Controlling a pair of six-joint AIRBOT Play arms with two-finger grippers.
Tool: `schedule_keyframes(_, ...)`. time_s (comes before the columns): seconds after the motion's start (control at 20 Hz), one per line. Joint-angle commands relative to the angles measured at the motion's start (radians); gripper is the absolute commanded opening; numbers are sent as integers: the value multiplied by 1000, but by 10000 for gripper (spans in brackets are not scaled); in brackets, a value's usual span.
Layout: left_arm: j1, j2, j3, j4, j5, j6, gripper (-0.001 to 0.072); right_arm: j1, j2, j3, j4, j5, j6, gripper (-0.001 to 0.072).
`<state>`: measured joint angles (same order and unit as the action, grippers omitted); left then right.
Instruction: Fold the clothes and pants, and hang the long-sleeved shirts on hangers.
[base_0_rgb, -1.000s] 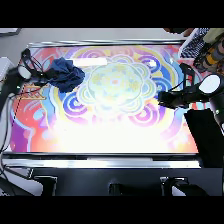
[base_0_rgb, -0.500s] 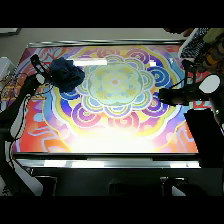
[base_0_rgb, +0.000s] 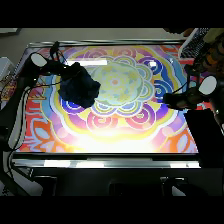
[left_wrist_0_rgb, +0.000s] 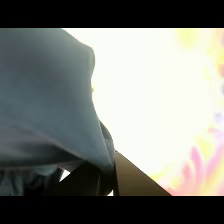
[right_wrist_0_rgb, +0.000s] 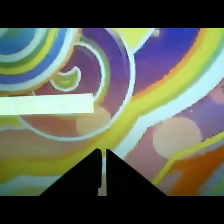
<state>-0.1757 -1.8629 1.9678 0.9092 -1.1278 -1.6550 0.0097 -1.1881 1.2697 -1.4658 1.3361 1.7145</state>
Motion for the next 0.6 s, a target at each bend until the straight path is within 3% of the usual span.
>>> schedule_keyframes(0.0, -199, 31, 7, -218, -47, -6, 11, 1, 11, 0, -156, 132, 21, 88)
schedule_keyframes(0.15, -384, 1, 7, -175, 26, -118, 11, 1, 37, 0, -284, 217, 23, 88)
schedule_keyframes(0.25, -469, -42, 7, -68, 57, -224, 11, 1, 60, 0, -325, 232, 20, 88)
schedule_keyframes(0.35, -506, -88, 7, 35, 48, -306, 11, 1, 72, -1, -330, 217, 17, 88)
schedule_keyframes(0.5, -484, -113, 7, 86, 27, -362, 12, 1, 72, -1, -288, 157, 16, 110)
schedule_keyframes(0.55, -465, -106, 7, 86, 19, -361, 31, 1, 72, -1, -261, 127, 17, 236)
